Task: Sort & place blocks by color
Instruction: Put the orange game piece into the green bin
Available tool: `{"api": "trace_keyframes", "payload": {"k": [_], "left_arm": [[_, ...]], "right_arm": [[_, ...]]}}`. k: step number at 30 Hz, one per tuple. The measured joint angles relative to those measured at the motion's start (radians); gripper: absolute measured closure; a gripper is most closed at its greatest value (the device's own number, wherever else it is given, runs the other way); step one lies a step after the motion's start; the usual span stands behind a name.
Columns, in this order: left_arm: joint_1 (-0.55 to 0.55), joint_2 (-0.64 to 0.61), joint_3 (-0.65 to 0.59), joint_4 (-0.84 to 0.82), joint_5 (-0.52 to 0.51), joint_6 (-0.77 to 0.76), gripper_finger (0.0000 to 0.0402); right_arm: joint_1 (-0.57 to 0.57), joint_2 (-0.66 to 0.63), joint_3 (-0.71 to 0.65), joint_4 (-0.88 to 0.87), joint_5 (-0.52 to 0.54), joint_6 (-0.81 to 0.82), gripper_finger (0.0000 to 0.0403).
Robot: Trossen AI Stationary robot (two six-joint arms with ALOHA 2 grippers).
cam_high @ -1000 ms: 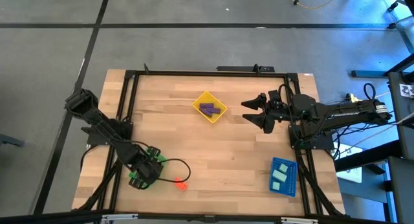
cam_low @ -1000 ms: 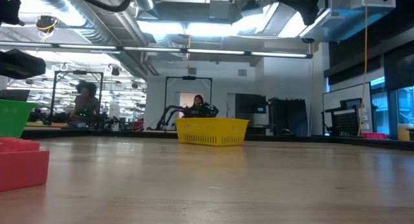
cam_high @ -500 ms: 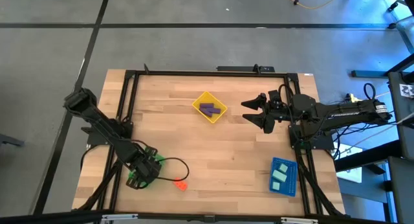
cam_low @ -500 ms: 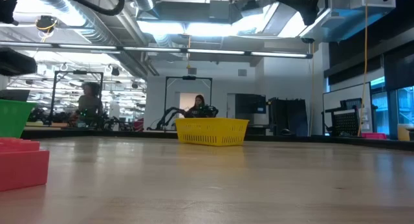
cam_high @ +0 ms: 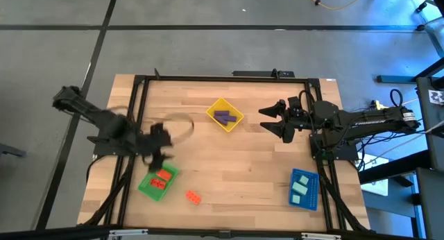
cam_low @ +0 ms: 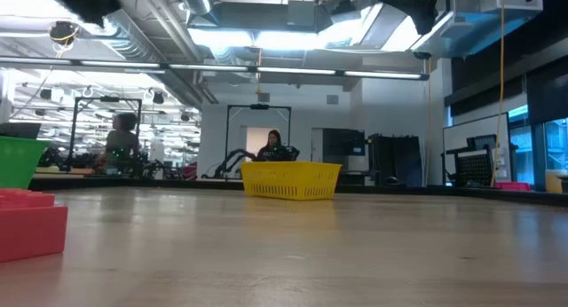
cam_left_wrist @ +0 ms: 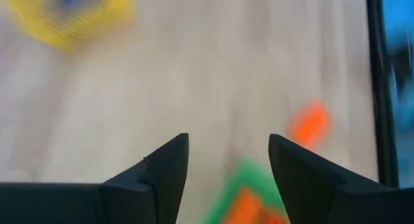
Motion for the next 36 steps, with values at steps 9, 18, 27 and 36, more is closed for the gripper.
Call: {"api": "trace_keyframes", "payload": {"k": [9, 18, 27, 36], "left_arm": [[0.339, -0.117, 0.003, 0.493, -0.040, 0.269, 0.0198], [0.506, -0.042, 0.003, 0.884, 0.203, 0.391, 0.0198], [0.466, 0.085, 0.003, 1.023, 0.275, 0.386, 0.0198], [0.449, 0.100, 0.003, 1.064, 0.222, 0.386, 0.0198]], "right_arm": [[0.000, 0.000, 0.000, 0.005, 0.008, -0.026, 0.0030], [0.000, 0.000, 0.000, 0.009, 0.008, -0.024, 0.0031], [0.000, 0.000, 0.000, 0.011, -0.002, -0.053, 0.0030], [0.000, 0.000, 0.000, 0.013, -0.018, -0.077, 0.0030]]}}
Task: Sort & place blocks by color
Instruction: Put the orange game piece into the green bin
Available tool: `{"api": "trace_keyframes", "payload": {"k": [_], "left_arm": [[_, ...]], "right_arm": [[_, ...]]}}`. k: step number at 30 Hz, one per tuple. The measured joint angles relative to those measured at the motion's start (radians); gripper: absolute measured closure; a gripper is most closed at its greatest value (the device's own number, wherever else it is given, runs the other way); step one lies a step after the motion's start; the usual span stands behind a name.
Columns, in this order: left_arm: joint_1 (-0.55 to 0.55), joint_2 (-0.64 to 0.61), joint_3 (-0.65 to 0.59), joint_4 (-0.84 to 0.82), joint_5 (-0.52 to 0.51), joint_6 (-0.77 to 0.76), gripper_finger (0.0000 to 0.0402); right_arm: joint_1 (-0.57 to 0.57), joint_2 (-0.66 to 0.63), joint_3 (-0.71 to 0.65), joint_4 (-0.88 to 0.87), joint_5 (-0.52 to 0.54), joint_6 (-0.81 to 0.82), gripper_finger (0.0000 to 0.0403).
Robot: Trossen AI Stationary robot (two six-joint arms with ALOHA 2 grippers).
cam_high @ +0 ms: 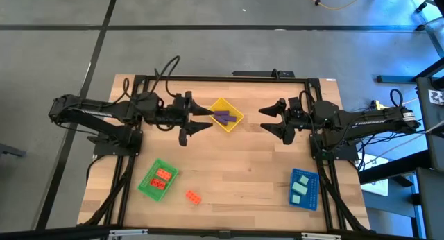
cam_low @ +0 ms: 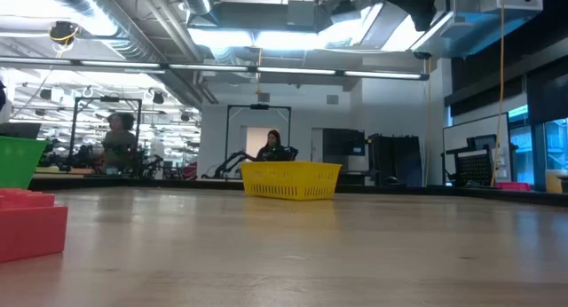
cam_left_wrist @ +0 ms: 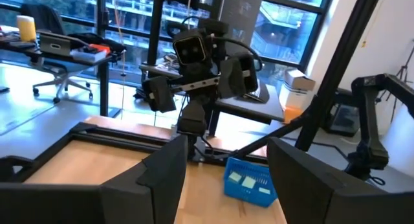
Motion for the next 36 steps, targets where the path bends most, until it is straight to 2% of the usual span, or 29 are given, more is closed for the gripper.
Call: {"api": "trace_keyframes", "payload": {"k": [12, 20, 23, 29, 32, 36], "left_arm": [[-0.034, -0.005, 0.000, -0.025, -0.005, -0.038, 0.0198], [-0.205, 0.054, 0.003, -0.054, -0.032, -0.046, 0.0198], [-0.286, 0.128, 0.055, -0.177, -0.050, -0.045, 0.0198], [-0.423, 0.330, 0.212, -0.584, -0.044, 0.031, 0.0198], [-0.477, 0.424, 0.237, -0.673, -0.041, 0.073, 0.0198], [-0.518, 0.529, 0.237, -0.704, -0.022, 0.098, 0.0198]], "right_arm": [[0.000, 0.000, 0.000, 0.000, 0.000, 0.004, 0.0030], [0.000, 0.000, 0.000, -0.001, 0.000, 0.004, 0.0031], [0.000, 0.000, 0.000, -0.008, 0.000, 0.003, 0.0030], [0.000, 0.000, 0.000, -0.019, -0.006, 0.003, 0.0030], [0.000, 0.000, 0.000, -0.023, -0.008, 0.002, 0.0030], [0.000, 0.001, 0.000, -0.032, -0.009, 0.001, 0.0030]]}}
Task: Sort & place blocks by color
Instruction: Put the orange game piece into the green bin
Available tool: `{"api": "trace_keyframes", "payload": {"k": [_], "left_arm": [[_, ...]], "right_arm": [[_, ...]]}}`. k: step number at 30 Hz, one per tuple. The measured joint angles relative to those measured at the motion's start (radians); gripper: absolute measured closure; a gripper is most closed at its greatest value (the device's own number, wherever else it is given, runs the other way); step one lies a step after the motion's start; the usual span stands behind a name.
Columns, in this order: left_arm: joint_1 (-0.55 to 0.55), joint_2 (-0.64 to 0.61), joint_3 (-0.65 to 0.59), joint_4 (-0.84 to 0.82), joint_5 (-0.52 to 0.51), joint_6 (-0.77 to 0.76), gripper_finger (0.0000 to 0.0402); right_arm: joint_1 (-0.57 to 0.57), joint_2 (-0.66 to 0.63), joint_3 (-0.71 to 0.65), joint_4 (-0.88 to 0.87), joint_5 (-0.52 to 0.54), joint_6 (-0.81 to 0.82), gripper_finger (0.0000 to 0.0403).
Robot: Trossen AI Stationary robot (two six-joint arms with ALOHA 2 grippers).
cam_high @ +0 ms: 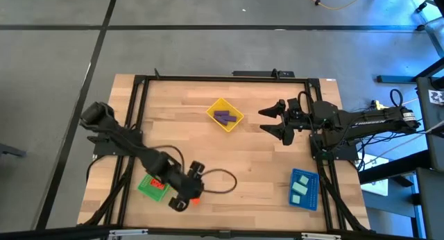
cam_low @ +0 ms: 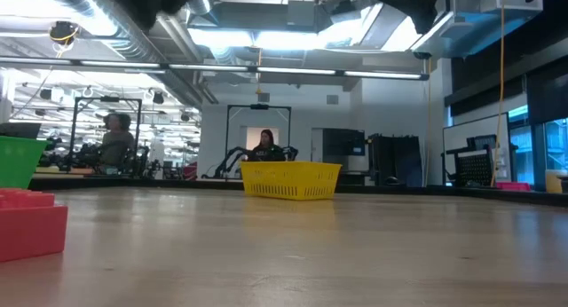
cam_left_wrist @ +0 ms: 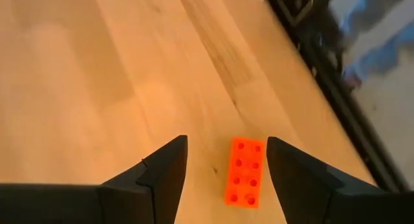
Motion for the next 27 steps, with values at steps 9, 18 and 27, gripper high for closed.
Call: {"api": "trace_keyframes", "payload": {"k": [9, 18, 27], "left_arm": [[-0.016, 0.162, 0.000, -0.008, 0.094, 0.088, 0.0198], [-0.016, 0.219, 0.000, -0.014, 0.097, 0.148, 0.0198], [-0.020, 0.224, -0.046, 0.005, 0.105, 0.113, 0.0198]], "right_arm": [[0.000, 0.000, 0.000, -0.047, 0.000, 0.003, 0.0030], [0.000, 0.000, 0.000, -0.048, 0.000, 0.003, 0.0030], [0.000, 0.000, 0.000, -0.048, 0.001, 0.001, 0.0030]]}}
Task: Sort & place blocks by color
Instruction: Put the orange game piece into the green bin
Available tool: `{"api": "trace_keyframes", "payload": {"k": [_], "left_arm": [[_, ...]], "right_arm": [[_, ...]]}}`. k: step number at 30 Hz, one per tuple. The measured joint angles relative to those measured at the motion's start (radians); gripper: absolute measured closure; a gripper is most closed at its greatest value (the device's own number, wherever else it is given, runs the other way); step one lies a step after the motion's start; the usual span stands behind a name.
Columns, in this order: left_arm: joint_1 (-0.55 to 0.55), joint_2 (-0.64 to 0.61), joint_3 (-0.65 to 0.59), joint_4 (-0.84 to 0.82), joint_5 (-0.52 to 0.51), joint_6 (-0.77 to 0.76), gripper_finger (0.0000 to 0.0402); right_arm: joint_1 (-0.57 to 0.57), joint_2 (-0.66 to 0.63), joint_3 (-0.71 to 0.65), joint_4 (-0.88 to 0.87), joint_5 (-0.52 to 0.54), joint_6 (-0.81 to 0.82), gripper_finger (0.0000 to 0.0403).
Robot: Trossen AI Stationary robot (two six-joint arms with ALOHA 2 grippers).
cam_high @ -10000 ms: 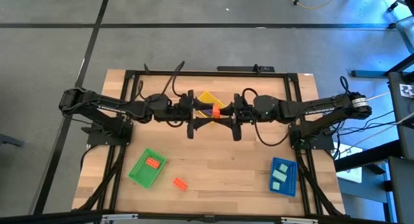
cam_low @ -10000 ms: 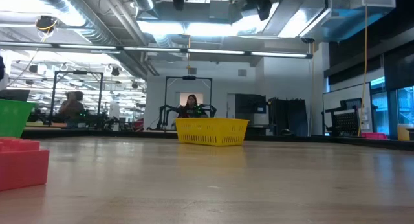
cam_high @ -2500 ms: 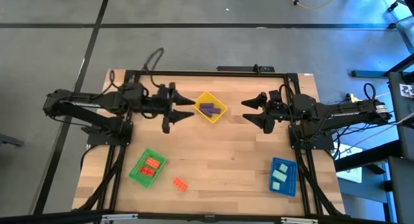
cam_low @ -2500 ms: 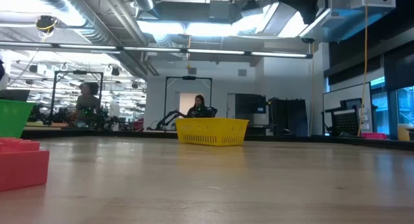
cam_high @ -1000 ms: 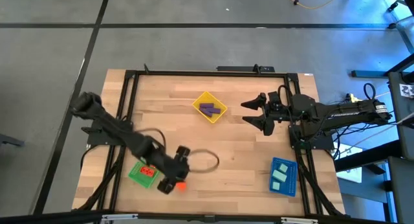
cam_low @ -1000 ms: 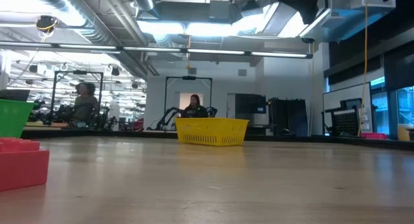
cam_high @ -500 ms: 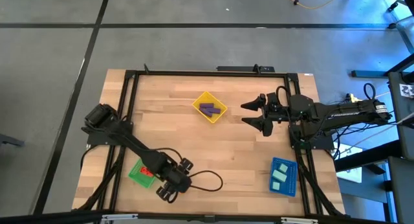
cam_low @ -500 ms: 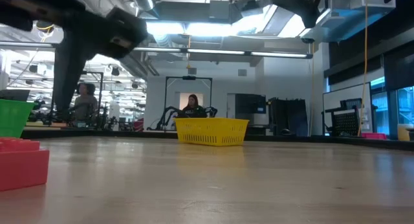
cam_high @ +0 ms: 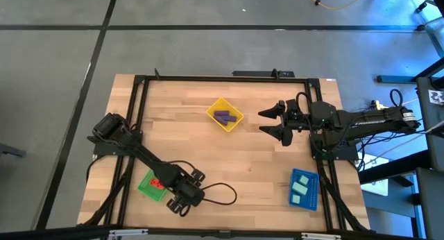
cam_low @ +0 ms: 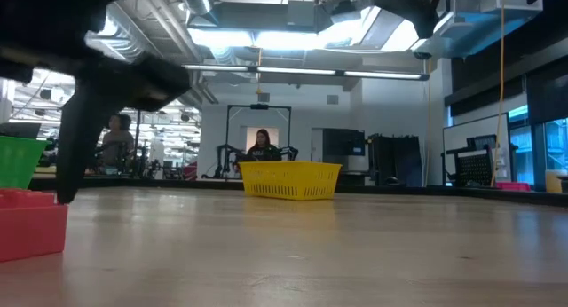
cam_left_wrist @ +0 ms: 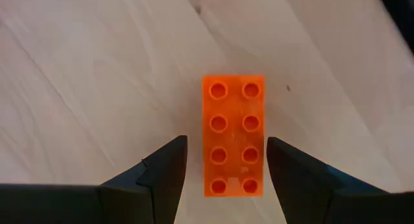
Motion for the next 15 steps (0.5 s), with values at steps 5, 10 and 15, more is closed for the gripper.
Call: {"api": "trace_keyframes", "payload": {"k": [5, 10, 15], "left_arm": [[-0.003, 0.000, -0.032, 0.015, 0.000, -0.010, 0.0198], [-0.003, 0.000, -0.047, 0.029, 0.000, -0.010, 0.0198], [-0.002, 0.000, -0.055, 0.039, -0.001, -0.011, 0.0198]], "right_arm": [[0.000, 0.000, 0.000, 0.000, 0.000, -0.001, 0.0030], [0.000, 0.000, 0.000, 0.000, 0.000, -0.001, 0.0030], [0.000, 0.000, 0.000, 0.000, 0.000, -0.001, 0.0030]]}}
